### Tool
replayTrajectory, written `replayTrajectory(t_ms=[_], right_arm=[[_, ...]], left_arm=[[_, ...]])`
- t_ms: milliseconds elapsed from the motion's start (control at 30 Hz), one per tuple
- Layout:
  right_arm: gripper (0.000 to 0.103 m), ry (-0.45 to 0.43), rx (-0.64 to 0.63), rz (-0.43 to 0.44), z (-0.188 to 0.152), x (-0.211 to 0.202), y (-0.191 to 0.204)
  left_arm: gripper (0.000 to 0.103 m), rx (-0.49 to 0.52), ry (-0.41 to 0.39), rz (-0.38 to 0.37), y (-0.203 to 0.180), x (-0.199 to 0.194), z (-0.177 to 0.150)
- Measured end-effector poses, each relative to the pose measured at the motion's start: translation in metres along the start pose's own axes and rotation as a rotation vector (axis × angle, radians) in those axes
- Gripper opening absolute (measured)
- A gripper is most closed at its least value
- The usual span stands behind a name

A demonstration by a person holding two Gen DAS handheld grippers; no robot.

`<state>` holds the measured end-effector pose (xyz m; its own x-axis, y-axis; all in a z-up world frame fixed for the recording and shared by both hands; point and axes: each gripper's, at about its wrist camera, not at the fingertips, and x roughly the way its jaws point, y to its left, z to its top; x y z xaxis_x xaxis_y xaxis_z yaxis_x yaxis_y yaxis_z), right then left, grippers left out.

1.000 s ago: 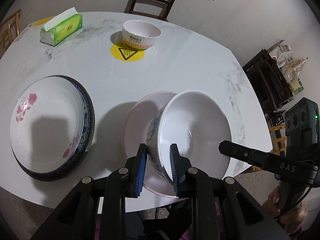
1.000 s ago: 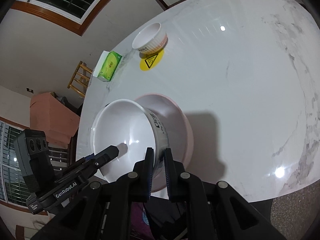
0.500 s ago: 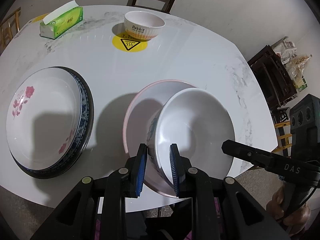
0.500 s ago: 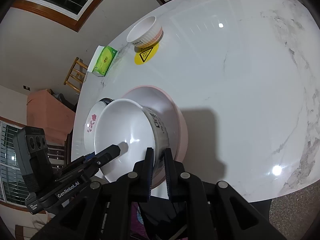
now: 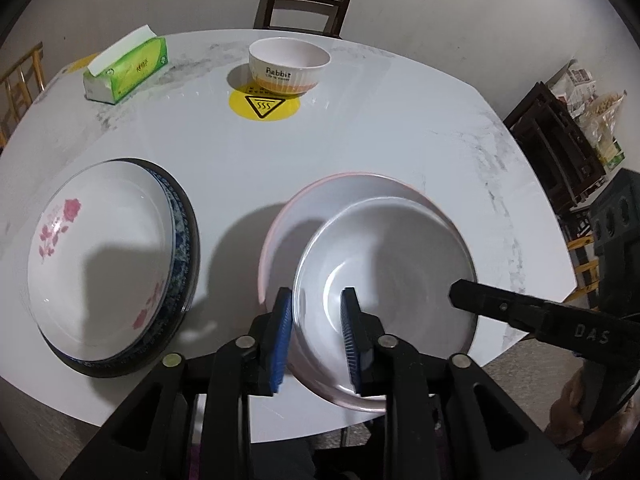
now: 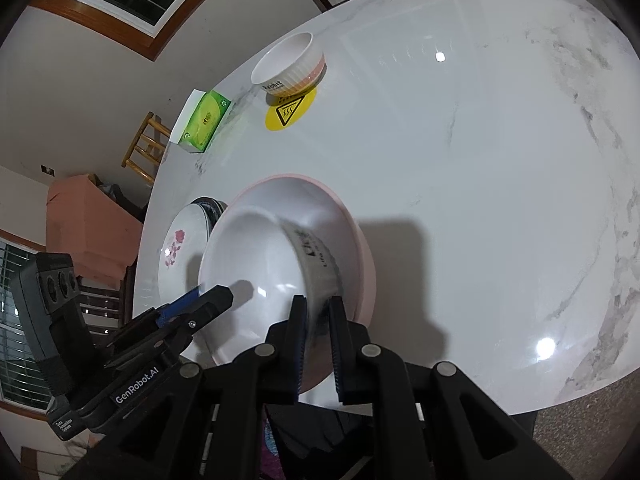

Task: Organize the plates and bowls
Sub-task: 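Carry the white bowl with both grippers and lower it into the pink bowl, then open both grippers and move to the small white rabbit-print bowl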

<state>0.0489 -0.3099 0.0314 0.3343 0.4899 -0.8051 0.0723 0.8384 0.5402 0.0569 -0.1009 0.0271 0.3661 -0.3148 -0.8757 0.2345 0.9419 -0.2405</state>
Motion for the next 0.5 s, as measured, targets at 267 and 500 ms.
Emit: replayTrajectory(t_ms=[267,500], right_arm=[[0.011,-0.01,0.006,0.028,0.0004,0.001,-0.0028],[0.014,-0.053,-0.004,0.033,0.0021,-0.0062,-0.0028]], left_arm=[[0.038,0.009,-0.002,-0.024,-0.0007,-0.0007,0.0008],[0.082,0.038,0.016,-0.127,-0.0068,-0.0076,0.0041]])
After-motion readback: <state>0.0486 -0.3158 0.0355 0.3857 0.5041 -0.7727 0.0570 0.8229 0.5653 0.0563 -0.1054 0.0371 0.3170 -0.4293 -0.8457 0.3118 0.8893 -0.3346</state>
